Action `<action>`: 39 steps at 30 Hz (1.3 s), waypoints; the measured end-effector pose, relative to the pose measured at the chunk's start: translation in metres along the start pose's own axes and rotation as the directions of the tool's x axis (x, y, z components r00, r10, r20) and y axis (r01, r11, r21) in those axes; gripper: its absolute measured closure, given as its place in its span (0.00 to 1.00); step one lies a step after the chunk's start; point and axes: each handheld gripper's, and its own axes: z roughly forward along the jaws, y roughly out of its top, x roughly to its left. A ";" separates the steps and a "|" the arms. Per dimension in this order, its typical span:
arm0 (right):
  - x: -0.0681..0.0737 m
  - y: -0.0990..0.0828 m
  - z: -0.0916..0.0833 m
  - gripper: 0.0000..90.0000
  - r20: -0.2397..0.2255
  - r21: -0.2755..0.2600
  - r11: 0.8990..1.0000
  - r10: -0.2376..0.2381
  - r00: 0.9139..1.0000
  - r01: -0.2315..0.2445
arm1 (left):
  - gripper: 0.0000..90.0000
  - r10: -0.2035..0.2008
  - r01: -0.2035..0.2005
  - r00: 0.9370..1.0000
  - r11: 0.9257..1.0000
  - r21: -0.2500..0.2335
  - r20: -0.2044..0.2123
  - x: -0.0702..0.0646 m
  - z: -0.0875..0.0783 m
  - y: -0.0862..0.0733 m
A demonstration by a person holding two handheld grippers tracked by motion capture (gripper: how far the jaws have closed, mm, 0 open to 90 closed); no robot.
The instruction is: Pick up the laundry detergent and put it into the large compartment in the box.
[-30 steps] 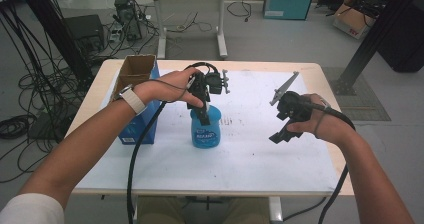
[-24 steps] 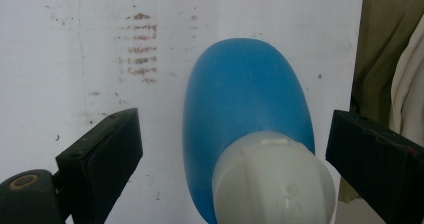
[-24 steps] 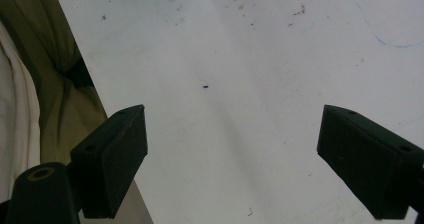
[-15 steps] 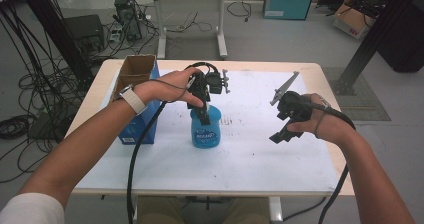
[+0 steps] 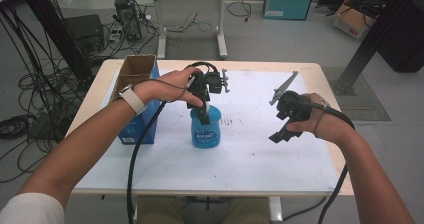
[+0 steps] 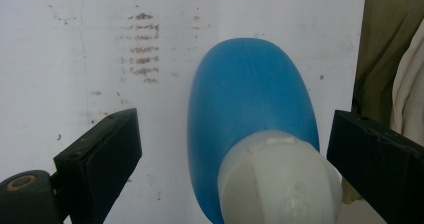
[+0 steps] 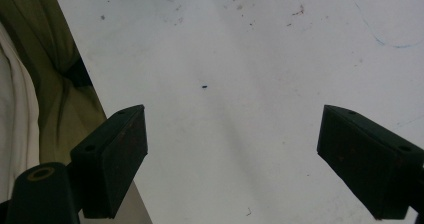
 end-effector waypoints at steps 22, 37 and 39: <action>0.001 -0.001 -0.001 0.14 0.005 0.001 1.000 0.006 1.000 -0.006 | 0.09 0.003 -0.003 1.000 1.000 0.004 -0.002 0.000 0.000 0.000; 0.000 0.000 -0.001 0.14 0.002 0.000 1.000 0.002 1.000 -0.002 | 0.09 0.001 -0.001 1.000 1.000 0.005 -0.004 0.000 0.000 -0.001; 0.000 0.000 -0.001 0.14 0.004 0.002 1.000 0.000 1.000 0.000 | 0.09 0.000 0.000 1.000 1.000 0.005 -0.003 0.000 0.000 -0.001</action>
